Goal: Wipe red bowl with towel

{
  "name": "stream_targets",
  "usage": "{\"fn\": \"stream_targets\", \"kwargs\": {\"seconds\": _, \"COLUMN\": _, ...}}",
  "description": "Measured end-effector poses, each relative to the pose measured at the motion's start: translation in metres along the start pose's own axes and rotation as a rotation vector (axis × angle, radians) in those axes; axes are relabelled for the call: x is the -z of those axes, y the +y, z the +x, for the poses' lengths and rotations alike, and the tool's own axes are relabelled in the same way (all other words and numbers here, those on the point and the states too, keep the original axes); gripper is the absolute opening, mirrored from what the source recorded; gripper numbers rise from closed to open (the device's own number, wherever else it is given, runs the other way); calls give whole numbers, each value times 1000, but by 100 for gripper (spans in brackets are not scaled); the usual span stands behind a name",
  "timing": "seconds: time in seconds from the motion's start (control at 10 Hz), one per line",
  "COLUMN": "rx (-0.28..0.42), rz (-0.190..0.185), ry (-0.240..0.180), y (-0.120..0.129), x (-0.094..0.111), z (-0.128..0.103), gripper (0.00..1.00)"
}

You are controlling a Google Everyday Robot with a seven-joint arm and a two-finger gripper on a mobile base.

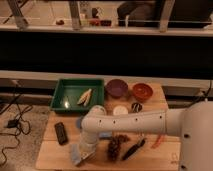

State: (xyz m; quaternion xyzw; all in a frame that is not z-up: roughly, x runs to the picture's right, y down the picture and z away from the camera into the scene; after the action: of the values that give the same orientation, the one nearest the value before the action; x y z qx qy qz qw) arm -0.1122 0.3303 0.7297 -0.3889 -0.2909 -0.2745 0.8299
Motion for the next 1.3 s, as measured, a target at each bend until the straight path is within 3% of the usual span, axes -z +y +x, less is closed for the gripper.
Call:
{"fn": "stream_targets", "kwargs": {"seconds": 0.2, "rx": 8, "rz": 3, "ry": -1, "y": 2, "x": 2, "z": -1, "gripper": 20}}
{"fn": "stream_targets", "kwargs": {"seconds": 0.7, "rx": 34, "rz": 135, "ry": -61, "y": 13, "x": 51, "z": -18, "gripper": 20}}
{"fn": "stream_targets", "kwargs": {"seconds": 1.0, "rx": 52, "rz": 197, "ry": -56, "y": 14, "x": 78, "z": -20, "gripper": 20}}
{"fn": "stream_targets", "kwargs": {"seconds": 1.3, "rx": 52, "rz": 250, "ry": -34, "y": 3, "x": 110, "z": -6, "gripper": 20}}
